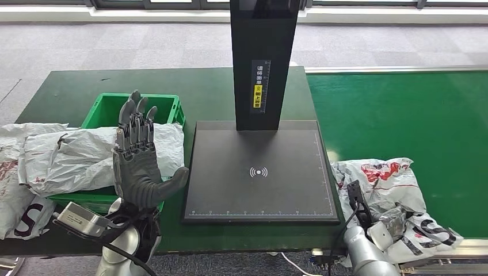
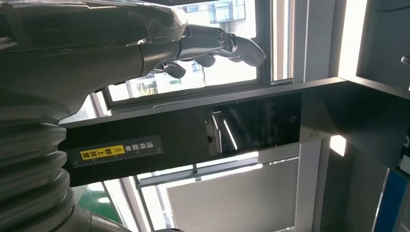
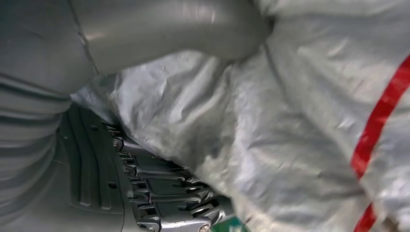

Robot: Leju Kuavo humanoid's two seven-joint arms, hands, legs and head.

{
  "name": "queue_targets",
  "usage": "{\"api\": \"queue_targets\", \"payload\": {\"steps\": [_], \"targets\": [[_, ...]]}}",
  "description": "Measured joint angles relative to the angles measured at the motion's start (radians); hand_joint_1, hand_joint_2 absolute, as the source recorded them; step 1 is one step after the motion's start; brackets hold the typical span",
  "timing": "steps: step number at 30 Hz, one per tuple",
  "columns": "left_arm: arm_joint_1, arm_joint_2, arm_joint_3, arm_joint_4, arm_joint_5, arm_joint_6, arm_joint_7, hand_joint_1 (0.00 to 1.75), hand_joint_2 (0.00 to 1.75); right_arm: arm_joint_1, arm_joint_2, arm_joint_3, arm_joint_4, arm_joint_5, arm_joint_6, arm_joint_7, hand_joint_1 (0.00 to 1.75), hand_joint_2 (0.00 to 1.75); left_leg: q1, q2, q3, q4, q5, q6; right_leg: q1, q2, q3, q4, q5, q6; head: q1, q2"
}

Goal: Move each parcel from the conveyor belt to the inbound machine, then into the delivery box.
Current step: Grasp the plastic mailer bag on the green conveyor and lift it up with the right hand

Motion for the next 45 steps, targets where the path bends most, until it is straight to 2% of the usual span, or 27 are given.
{"api": "queue_targets", "payload": {"steps": [13, 21, 24, 28, 30, 34, 39, 45], "targets": [[0.000, 0.009, -0.012, 0.000, -0.019, 0.049, 0.000, 0.00, 1.75, -0.010, -0.010, 0.024, 0.000, 0.003, 0.011, 0.003, 1.75, 1.75, 0.001, 0.003, 0.004, 0.000, 0.000, 0.000, 0.001, 0.003, 0.003, -0.001, 0.002, 0.000, 0.000, 0.000], [0.000, 0.018, -0.034, 0.000, -0.030, 0.083, 0.000, 0.00, 1.75, -0.008, -0.011, 0.024, 0.000, -0.050, -0.087, -0.070, 1.75, 1.75, 0.001, 0.004, 0.004, 0.000, 0.000, 0.000, 0.001, 0.003, 0.003, -0.001, 0.002, 0.000, 0.000, 0.000], [0.002, 0.021, -0.034, -0.001, -0.031, 0.088, 0.000, 0.00, 1.75, -0.006, -0.010, 0.016, -0.001, -0.097, -0.171, -0.145, 1.75, 1.75, 0.001, 0.003, 0.003, 0.000, 0.000, 0.000, 0.001, 0.002, 0.002, -0.001, 0.002, 0.000, 0.000, 0.000], [0.005, 0.022, -0.034, -0.004, -0.033, 0.088, 0.000, 0.00, 1.75, 0.014, 0.007, -0.014, -0.074, -0.180, -0.253, -0.321, 1.75, 1.75, 0.001, 0.001, 0.001, 0.000, 0.000, 0.000, 0.001, 0.001, 0.001, -0.001, 0.002, 0.000, 0.000, 0.000], [0.005, 0.022, -0.034, -0.005, -0.034, 0.086, 0.000, 0.00, 1.75, 0.021, 0.020, -0.031, -0.127, -0.200, -0.260, -0.372, 1.75, 1.75, 0.001, 0.001, 0.001, 0.000, 0.000, 0.000, 0.001, 0.001, 0.001, -0.001, 0.001, -0.001, 0.000, 0.000], [0.006, 0.023, -0.034, -0.006, -0.034, 0.080, 0.000, 0.00, 1.75, 0.036, 0.040, -0.055, -0.200, -0.220, -0.261, -0.418, 1.75, 1.75, 0.000, 0.001, 0.001, 0.000, 0.000, 0.000, 0.001, 0.001, 0.001, -0.001, 0.001, 0.000, 0.000, 0.000], [0.005, 0.023, -0.034, -0.005, -0.035, 0.073, 0.000, 0.00, 1.75, 0.068, 0.110, -0.116, -0.391, -0.257, -0.263, -0.599, 1.75, 1.75, 0.001, 0.001, 0.000, 0.000, 0.000, 0.000, 0.001, 0.001, 0.000, -0.001, 0.000, -0.001, 0.000, 0.000], [0.004, 0.023, -0.034, -0.005, -0.035, 0.073, 0.000, 0.00, 1.75, 0.088, 0.158, -0.159, -0.518, -0.266, -0.262, -0.621, 1.75, 1.75, 0.001, 0.001, 0.000, 0.000, 0.000, 0.000, 0.001, 0.001, 0.000, -0.001, 0.000, -0.001, 0.000, 0.000]]}}
